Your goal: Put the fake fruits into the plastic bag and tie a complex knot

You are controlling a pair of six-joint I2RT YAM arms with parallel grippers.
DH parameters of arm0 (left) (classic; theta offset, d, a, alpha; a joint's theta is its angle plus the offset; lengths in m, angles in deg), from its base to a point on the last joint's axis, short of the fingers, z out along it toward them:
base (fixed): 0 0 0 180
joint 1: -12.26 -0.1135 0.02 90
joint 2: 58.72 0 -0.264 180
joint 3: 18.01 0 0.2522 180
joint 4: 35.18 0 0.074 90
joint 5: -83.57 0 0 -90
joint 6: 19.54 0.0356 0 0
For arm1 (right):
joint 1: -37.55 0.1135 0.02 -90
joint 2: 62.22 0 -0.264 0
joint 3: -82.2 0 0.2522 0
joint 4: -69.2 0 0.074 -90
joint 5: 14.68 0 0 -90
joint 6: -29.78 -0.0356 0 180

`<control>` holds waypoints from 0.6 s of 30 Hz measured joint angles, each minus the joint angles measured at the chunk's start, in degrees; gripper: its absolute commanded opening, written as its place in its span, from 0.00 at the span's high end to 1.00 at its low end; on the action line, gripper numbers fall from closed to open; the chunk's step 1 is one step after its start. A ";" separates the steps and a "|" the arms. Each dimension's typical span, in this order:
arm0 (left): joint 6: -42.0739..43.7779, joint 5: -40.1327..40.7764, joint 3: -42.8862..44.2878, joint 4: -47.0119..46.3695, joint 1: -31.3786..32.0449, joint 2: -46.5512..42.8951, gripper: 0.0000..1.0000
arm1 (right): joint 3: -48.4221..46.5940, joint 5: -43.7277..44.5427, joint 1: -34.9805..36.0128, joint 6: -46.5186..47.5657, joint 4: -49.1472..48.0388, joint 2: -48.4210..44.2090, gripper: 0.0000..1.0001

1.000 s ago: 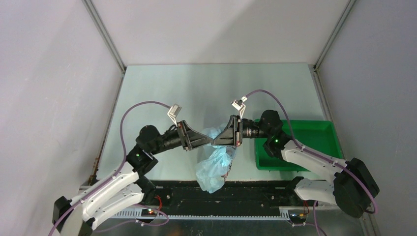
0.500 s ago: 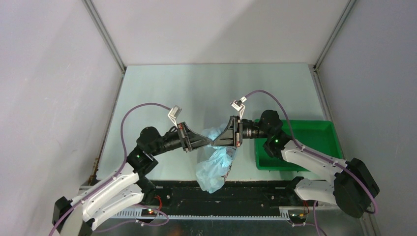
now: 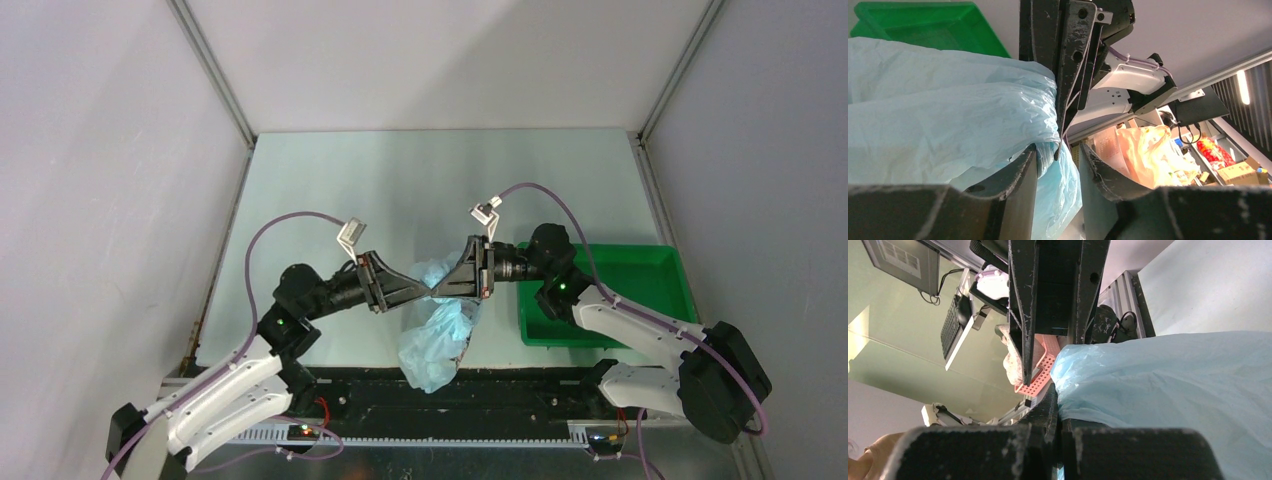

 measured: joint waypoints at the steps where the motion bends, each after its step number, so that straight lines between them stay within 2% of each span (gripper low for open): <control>1: 0.00 -0.20 -0.07 -0.48 0.00 0.00 0.61 | 0.00 -0.07 0.00 -0.20 -0.20 0.00 1.00; 5: -0.02 -1.07 -0.17 -1.68 0.00 0.04 0.63 | 0.00 -0.42 -0.02 -0.83 -1.05 0.00 1.00; 8: 0.04 -1.90 -0.17 -2.64 0.00 0.17 0.70 | 0.00 -1.01 -0.02 -1.44 -1.90 0.00 1.00; 13: 0.50 -3.43 -0.72 -4.07 0.00 0.48 0.73 | 0.00 -2.23 0.00 -2.71 -3.23 0.04 1.00; 18: 1.51 -4.98 -0.79 -4.35 -0.02 0.57 0.81 | 0.00 -3.04 0.00 -3.54 -4.48 0.31 1.00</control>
